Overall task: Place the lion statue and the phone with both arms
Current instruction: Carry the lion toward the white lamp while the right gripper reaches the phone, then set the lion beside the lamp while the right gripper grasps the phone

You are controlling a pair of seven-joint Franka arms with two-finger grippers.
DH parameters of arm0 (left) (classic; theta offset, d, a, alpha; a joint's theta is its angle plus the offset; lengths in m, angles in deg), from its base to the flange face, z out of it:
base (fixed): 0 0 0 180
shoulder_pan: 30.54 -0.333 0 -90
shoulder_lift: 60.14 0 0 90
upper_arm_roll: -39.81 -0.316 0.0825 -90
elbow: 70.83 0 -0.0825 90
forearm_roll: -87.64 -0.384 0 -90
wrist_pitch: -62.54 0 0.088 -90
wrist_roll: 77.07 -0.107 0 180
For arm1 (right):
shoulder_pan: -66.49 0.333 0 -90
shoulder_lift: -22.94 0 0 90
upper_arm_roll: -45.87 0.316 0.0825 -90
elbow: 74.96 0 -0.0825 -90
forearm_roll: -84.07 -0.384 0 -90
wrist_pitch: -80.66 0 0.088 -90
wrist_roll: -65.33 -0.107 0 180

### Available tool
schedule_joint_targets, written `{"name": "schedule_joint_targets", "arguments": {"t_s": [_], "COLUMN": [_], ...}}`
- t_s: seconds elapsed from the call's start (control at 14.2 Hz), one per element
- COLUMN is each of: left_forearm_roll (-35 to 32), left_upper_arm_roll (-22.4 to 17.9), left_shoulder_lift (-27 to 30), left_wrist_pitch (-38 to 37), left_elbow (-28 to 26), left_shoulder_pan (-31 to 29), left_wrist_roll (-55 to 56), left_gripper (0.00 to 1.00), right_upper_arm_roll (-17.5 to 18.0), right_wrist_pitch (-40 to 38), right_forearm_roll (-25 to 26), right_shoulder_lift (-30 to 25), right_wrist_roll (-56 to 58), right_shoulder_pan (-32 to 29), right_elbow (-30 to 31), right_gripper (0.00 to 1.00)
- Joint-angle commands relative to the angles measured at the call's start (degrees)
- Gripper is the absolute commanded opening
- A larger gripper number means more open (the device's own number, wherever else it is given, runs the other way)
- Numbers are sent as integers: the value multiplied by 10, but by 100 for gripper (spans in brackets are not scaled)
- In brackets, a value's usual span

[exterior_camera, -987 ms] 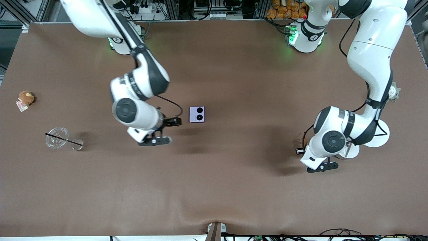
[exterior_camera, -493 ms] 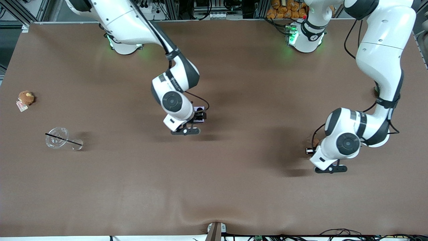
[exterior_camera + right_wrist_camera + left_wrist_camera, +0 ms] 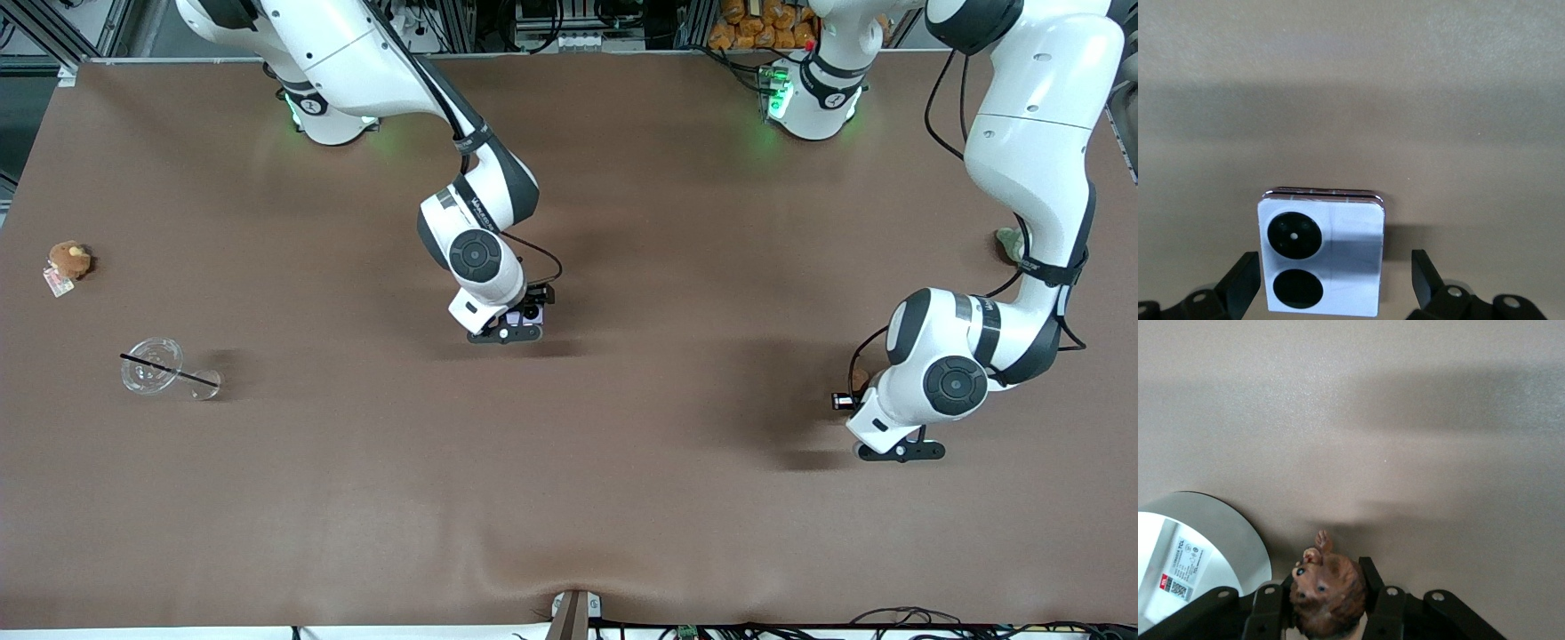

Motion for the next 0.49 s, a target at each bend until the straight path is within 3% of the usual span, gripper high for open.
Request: {"name": "schedule_joint_targets", "arguments": {"t_s": [0.0,0.07,0.42], "left_forearm_roll": [-11,-11,-5], "left_upper_arm_roll": [6,6,13], "left_shoulder_lift": [12,14,69], "left_wrist_pitch": [5,5,-42], "left_elbow": [-13,-13,-8], "left_shoulder_pan": [-7,-11,-11], "left_wrist_roll": [-1,-2,0], "left_gripper": [47,99,100], "right_upper_arm_roll": [-5,-5,-5], "right_wrist_pitch": [6,6,11], "right_forearm_roll": [-5,-7,-10], "right_shoulder_lift": [-8,-8,-7], "right_wrist_roll": [-8,-10,-31], "right_shoulder_pan": [7,11,22], "right_elbow": [15,16,16], "right_gripper": [100,100,100]}}
